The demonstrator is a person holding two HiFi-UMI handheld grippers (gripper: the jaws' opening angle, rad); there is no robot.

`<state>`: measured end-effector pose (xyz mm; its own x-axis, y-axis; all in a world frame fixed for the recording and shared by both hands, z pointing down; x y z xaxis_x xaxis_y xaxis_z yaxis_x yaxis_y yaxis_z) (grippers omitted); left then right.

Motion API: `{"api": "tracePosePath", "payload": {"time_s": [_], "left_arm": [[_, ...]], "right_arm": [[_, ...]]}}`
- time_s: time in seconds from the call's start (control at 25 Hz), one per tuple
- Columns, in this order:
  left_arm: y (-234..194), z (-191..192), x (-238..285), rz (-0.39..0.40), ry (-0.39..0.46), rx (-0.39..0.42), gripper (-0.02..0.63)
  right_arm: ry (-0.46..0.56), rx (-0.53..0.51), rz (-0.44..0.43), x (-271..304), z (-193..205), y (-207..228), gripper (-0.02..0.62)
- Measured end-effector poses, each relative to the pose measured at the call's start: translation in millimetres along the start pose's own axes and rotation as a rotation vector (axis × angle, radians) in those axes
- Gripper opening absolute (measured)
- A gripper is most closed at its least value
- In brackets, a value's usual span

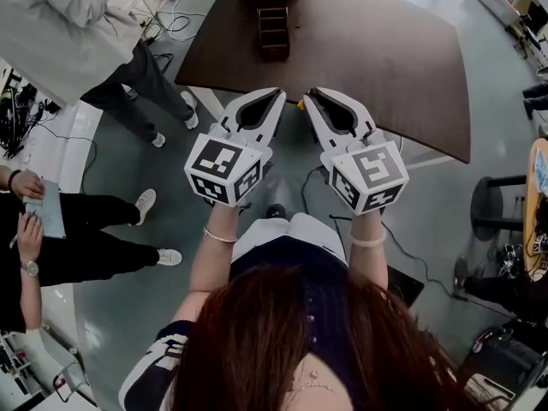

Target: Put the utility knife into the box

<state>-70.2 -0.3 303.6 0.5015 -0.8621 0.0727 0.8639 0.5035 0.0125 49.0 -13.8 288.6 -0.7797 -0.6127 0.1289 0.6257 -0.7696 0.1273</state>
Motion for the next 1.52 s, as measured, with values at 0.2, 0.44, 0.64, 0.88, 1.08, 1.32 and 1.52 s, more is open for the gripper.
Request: {"api": "tracePosePath", "payload": {"time_s": [0.2, 0.44, 0.64, 0.88, 1.08, 1.32, 1.52], "left_arm": [[-26.0, 6.2, 33.2, 0.011, -0.007, -0.014, -0.008], [-65.0, 14.1, 87.8, -0.009, -0.017, -0.023, -0.008], [-101.7, 11.9, 144.1, -0.045, -0.018, -0.026, -0.008], [-147.0, 8.3, 192.2, -0.095, -0.021, -0.026, -0.008], [-182.4, 7.6, 207.8, -0.123, -0.025, -0.037, -0.008], [-205.1, 10.6, 228.5, -0.116, -0.034, -0.048, -0.008], [-215.8, 22.1, 243.6, -0.107, -0.052, -0.07, -0.008]], "right_arm": [[-0.005, 0.009, 0.009, 29.3, -1.0, 26.3, 0.048], [-0.005, 0.016, -0.012, 80.1, -4.6, 77.8, 0.048], [-0.014, 0.015, -0.057, 130.1, -16.4, 129.9, 0.048], [-0.032, 0.028, -0.12, 190.8, -27.1, 174.6, 0.048], [-0.046, 0.038, -0.151, 231.2, -31.1, 187.1, 0.048], [-0.065, 0.055, -0.158, 257.8, -29.9, 202.3, 0.048], [-0.094, 0.101, -0.152, 271.8, -16.7, 218.5, 0.048]]}}
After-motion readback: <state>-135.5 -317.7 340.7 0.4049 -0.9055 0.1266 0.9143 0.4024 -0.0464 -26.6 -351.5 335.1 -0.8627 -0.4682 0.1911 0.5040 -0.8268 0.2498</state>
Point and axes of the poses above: the fingertips, and each gripper's own axes: x forward along the fingers, y to its right, z out of its underside, the point moved 6 cm from there along -x, backward along the fingers, and after that the axes turned 7 degrees about x, right-handed, at the moved point
